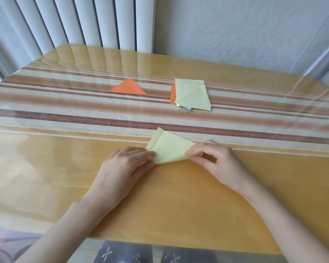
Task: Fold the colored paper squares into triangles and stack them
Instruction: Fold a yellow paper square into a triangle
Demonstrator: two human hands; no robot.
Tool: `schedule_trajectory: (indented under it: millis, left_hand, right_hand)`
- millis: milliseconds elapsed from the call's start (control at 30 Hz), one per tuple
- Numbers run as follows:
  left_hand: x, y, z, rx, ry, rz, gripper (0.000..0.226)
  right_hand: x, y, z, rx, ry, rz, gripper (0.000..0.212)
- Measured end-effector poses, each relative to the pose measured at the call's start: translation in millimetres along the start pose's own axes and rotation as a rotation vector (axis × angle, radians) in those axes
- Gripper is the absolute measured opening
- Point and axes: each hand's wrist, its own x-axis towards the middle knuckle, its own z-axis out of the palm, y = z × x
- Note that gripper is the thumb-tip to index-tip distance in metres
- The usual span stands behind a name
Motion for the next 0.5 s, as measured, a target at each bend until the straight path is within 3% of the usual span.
schedule_trajectory:
  millis: [33, 133, 233, 367, 500]
  left_hand:
    - [-1, 0, -1, -0.007, 0.002, 0.0, 0.031]
    - [-8, 0, -3, 0.059, 0.013, 0.023, 0.031]
    - [-13, -2, -4, 0.111, 0.036, 0.045, 0.03]
    - [-16, 1, -3, 0.184, 0.05, 0.071, 0.028]
    - [-18, 6, -5, 0.202, 0.043, 0.009, 0.028]
  right_hand:
    - [7, -3, 0, 0.032, 0.0, 0.053, 0.005]
    - [27, -11, 7, 0.093, 0.003, 0.187, 0.014]
    - [41, -11, 18, -0.041, 0.06, 0.224, 0.01]
    - [44, -7, 34, -0.297, 0.171, 0.162, 0.013]
    - [43, -4, 39, -0.397, 0.246, 0.109, 0.022]
